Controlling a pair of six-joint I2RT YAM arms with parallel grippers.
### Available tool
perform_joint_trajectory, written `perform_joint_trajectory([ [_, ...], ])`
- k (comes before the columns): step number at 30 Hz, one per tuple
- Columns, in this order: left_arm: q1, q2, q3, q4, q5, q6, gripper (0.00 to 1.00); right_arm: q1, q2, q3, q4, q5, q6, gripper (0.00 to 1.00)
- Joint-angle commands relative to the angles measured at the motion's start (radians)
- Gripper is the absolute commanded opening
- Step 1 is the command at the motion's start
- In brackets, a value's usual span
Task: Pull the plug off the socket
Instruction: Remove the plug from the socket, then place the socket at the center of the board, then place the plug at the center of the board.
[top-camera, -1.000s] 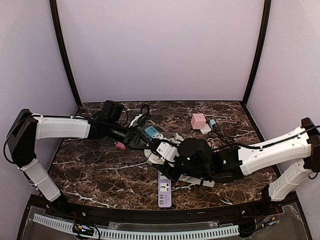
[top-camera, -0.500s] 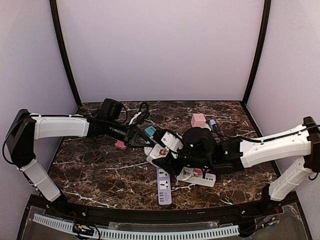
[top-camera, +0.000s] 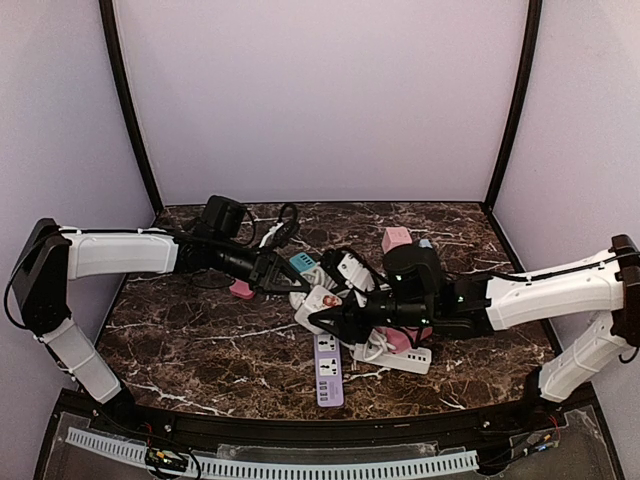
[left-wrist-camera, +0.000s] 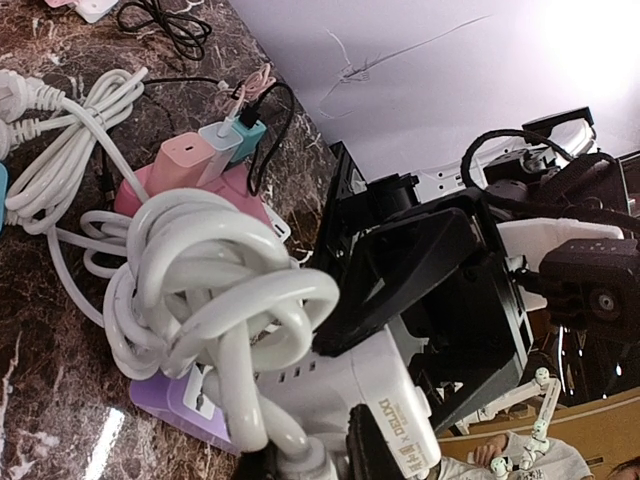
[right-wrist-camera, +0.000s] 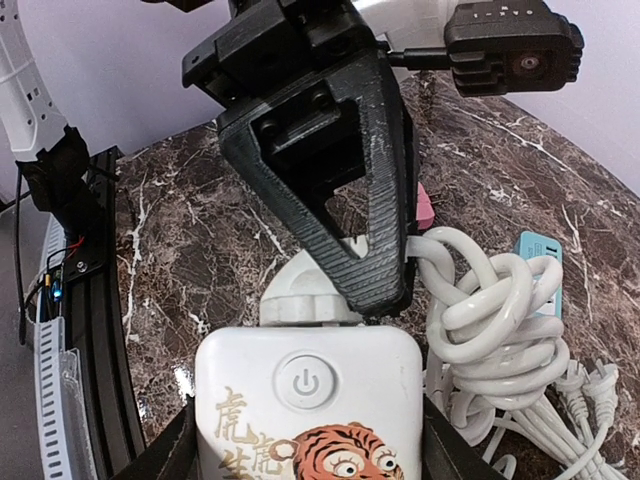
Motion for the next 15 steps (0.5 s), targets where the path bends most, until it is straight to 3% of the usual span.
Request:
perform_joint_trajectory([
  [1, 0.078, -0.05, -0.011, -0.059, -0.004, 0.125, 0.01, -0.028, -0.124, -0.074, -0.047, 0.056, 0.042, 0.0],
  [8, 0.093, -0.037, -0.007, -0.057, 0.026, 0.113, 0.01, 0.077, -0.112, -0.016, -0.142, 0.074, -0.103, 0.0],
  [15, 0.097, -0.031, -0.007, -0.057, 0.027, 0.113, 0.01, 0.103, -0.099, 0.006, -0.172, 0.148, -0.103, 0.0],
])
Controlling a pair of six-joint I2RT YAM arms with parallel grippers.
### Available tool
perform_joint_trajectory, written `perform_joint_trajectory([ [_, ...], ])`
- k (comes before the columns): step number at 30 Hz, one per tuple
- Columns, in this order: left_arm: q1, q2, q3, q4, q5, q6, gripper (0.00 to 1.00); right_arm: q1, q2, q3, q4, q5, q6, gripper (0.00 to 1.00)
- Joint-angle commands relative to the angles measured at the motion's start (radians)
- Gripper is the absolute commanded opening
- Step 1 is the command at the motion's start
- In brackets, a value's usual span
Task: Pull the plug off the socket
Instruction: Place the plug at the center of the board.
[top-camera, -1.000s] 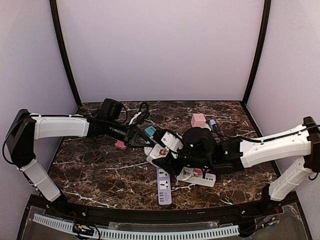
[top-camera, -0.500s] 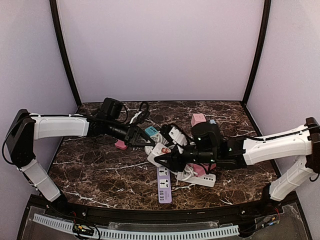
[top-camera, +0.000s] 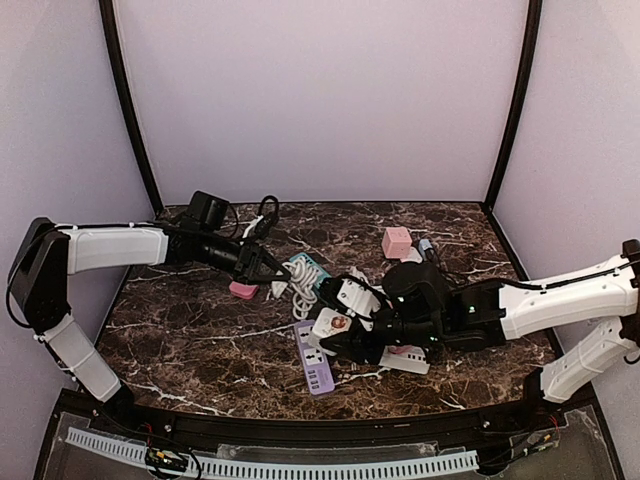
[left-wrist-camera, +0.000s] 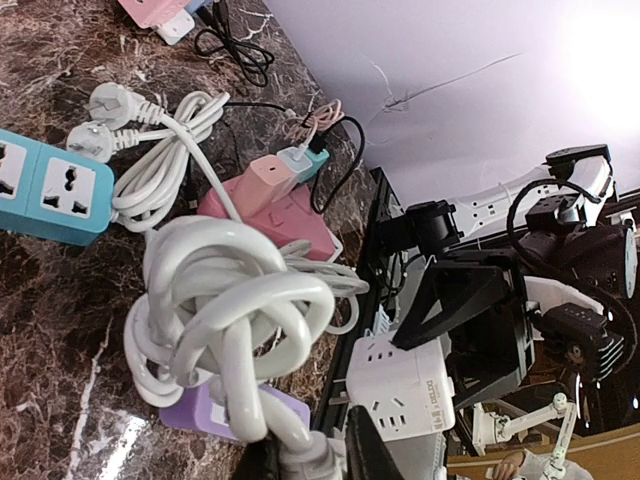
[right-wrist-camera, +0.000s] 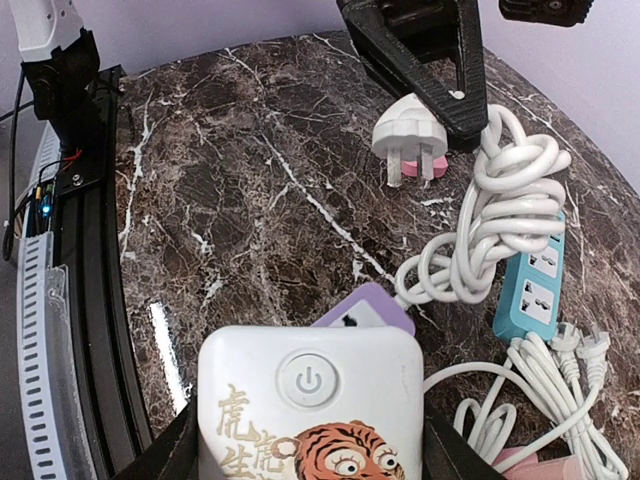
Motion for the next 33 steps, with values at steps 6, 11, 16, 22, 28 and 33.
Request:
perform_joint_trajectory([
  [6, 0.0, -0.025, -0.006, 0.0, 0.0, 0.045, 0.01, 0.009, -0.044, 0.03, 0.01, 0.133, 0.035, 0.0],
  [11, 0.011, -0.044, -0.007, 0.0, -0.028, 0.048, 0.01, 0.005, -0.052, 0.039, -0.006, 0.23, 0.075, 0.0],
  [16, 0.097, -0.086, -0.022, 0.026, -0.069, 0.014, 0.01, -0.02, -0.06, 0.067, -0.079, 0.315, 0.135, 0.0],
  [22, 0.22, -0.098, -0.03, 0.0, -0.153, -0.01, 0.01, -0.072, -0.06, 0.111, -0.176, 0.397, 0.194, 0.0],
  [28, 0.308, -0.106, -0.032, -0.05, -0.253, 0.006, 0.01, -0.164, -0.092, 0.139, -0.275, 0.452, 0.205, 0.0],
  [33, 0.321, -0.102, -0.005, -0.129, -0.364, 0.076, 0.02, -0.294, -0.151, 0.129, -0.323, 0.458, 0.198, 0.0],
])
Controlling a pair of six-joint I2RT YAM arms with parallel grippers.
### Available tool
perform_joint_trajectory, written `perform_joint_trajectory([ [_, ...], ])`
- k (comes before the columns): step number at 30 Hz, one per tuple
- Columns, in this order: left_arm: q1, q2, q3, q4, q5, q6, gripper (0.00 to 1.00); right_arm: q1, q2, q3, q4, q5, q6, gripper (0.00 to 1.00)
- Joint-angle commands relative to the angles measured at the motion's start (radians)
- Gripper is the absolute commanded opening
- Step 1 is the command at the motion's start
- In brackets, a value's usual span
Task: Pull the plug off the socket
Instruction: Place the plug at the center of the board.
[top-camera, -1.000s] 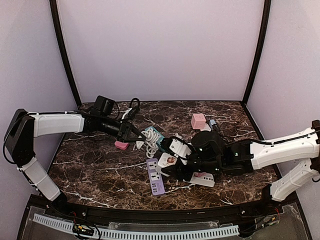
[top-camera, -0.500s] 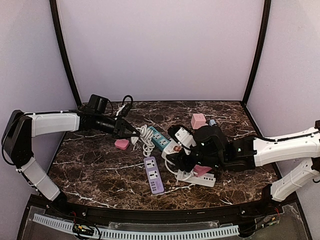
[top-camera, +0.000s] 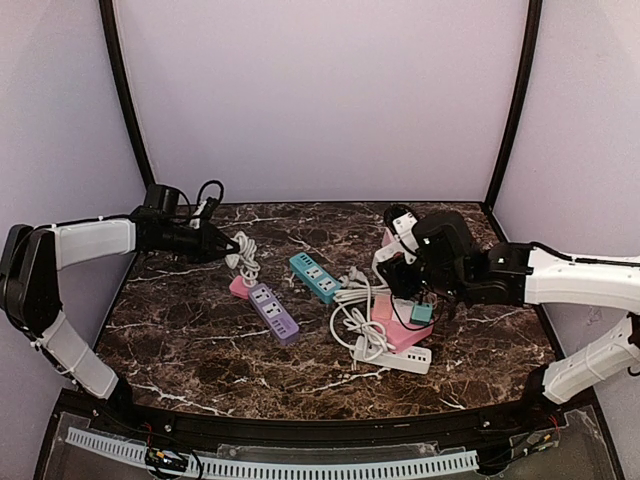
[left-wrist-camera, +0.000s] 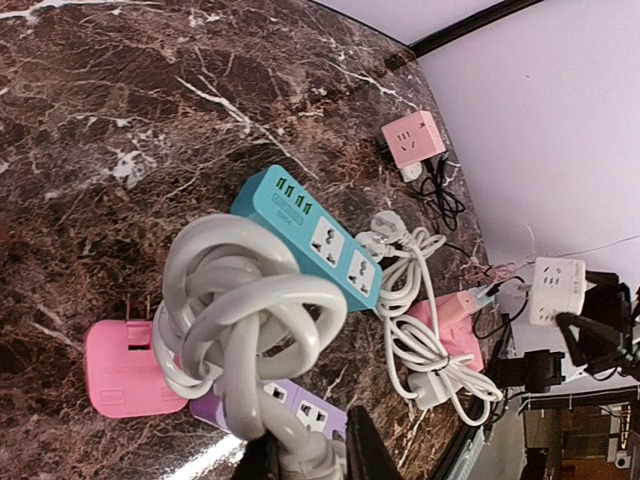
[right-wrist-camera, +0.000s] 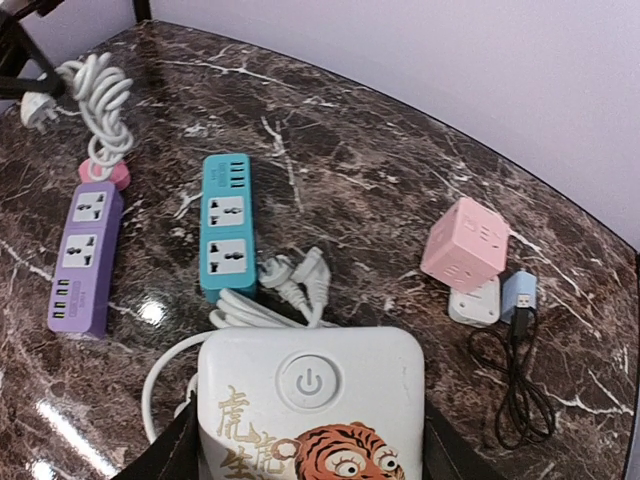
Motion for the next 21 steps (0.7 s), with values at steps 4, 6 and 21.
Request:
perform_joint_trajectory([
  [4, 0.005, -0.023, 0.037, -0.119, -0.134, 0.107, 0.09, -0.217, -0.089, -0.008, -0.045, 0.024, 0.014, 0.0],
  [6, 0.004, -0.01, 0.043, -0.138, -0.154, 0.119, 0.13, -0.299, -0.099, -0.025, -0.046, -0.024, 0.02, 0.0],
  [21, 0.007, 0.024, 0.075, -0.2, -0.242, 0.145, 0.57, -0.736, 0.031, -0.217, 0.222, -0.364, 0.035, 0.0],
])
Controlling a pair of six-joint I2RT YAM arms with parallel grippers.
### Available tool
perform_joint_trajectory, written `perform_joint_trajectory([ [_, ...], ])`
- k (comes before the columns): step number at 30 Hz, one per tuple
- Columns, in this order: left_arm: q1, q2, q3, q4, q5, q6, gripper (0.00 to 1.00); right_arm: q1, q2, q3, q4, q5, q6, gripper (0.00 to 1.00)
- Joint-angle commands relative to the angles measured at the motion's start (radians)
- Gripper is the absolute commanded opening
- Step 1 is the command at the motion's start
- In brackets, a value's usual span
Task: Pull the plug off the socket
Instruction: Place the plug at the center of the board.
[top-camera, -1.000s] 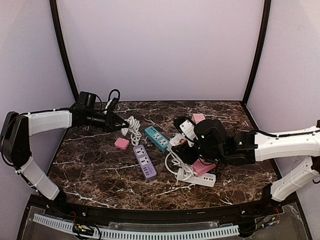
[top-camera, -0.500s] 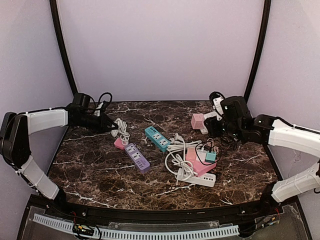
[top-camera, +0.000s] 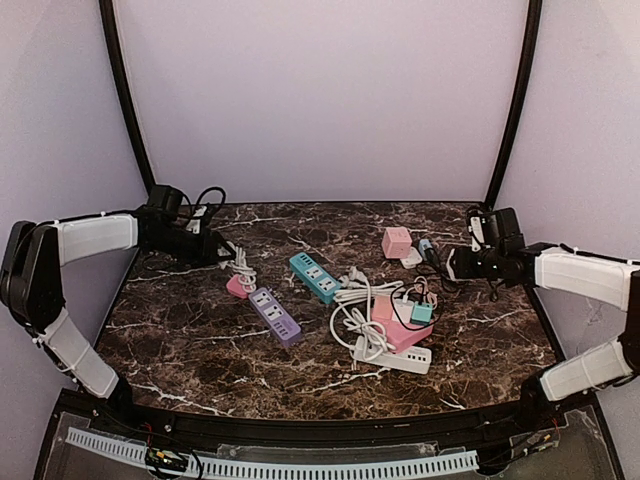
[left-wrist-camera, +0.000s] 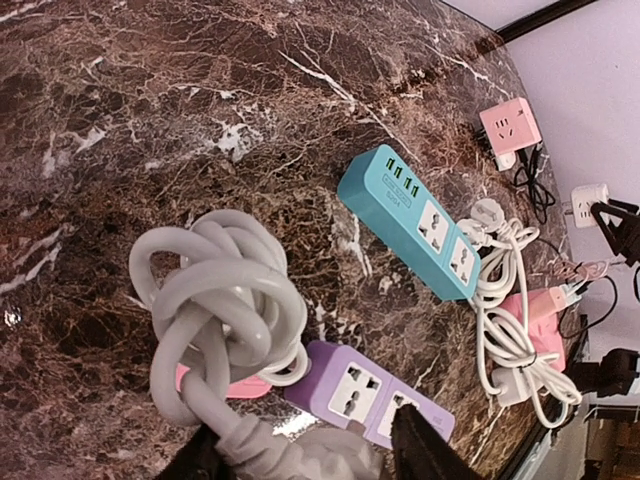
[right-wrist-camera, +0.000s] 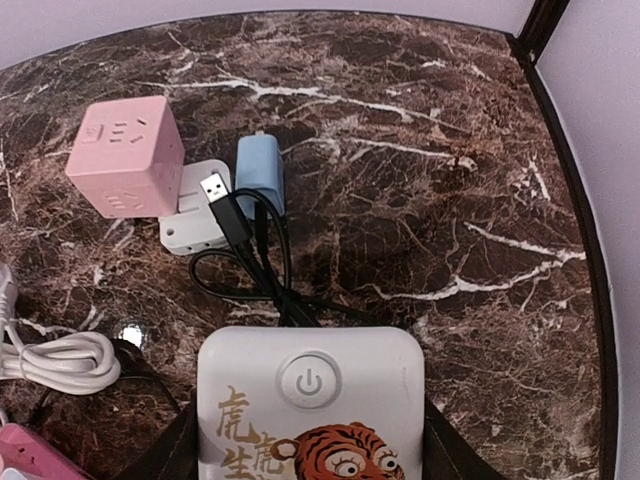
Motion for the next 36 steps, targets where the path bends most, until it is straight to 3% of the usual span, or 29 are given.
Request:
perform_joint_trajectory([
  [1, 0.007, -0.008, 0.032, -0.044, -0.044, 0.017, 0.6, -0.063, 0.082, -0.017, 0.159, -0.111, 0.014, 0.0],
  [6, 0.007, -0.085, 0.013, -0.048, -0.177, 0.024, 0.89, -0.112, 0.209, 0.002, 0.201, -0.156, 0.013, 0.0],
  [9, 0.008, -0.146, -0.002, -0.038, -0.242, 0.037, 0.98, -0.135, 0.262, 0.039, 0.185, -0.18, 0.021, 0.09],
  [12, 0.007, -0.189, -0.016, -0.031, -0.302, 0.048, 0.99, -0.142, 0.271, 0.045, 0.196, -0.172, 0.033, 0.36],
  [16, 0.007, -0.235, -0.039, -0.003, -0.309, 0.053, 0.99, -0.146, 0.286, 0.06, 0.183, -0.186, 0.053, 0.59],
  [25, 0.004, -0.241, -0.048, 0.019, -0.254, 0.047, 0.98, -0.146, 0.229, 0.061, 0.171, -0.173, 0.06, 0.92],
  [28, -0.001, -0.252, -0.05, 0.023, -0.251, 0.047, 0.97, -0.146, 0.191, 0.069, 0.133, -0.166, 0.053, 0.98],
  [36, -0.081, -0.274, -0.046, 0.033, -0.257, 0.055, 0.96, -0.147, 0.036, 0.093, -0.001, -0.283, 0.082, 0.99],
])
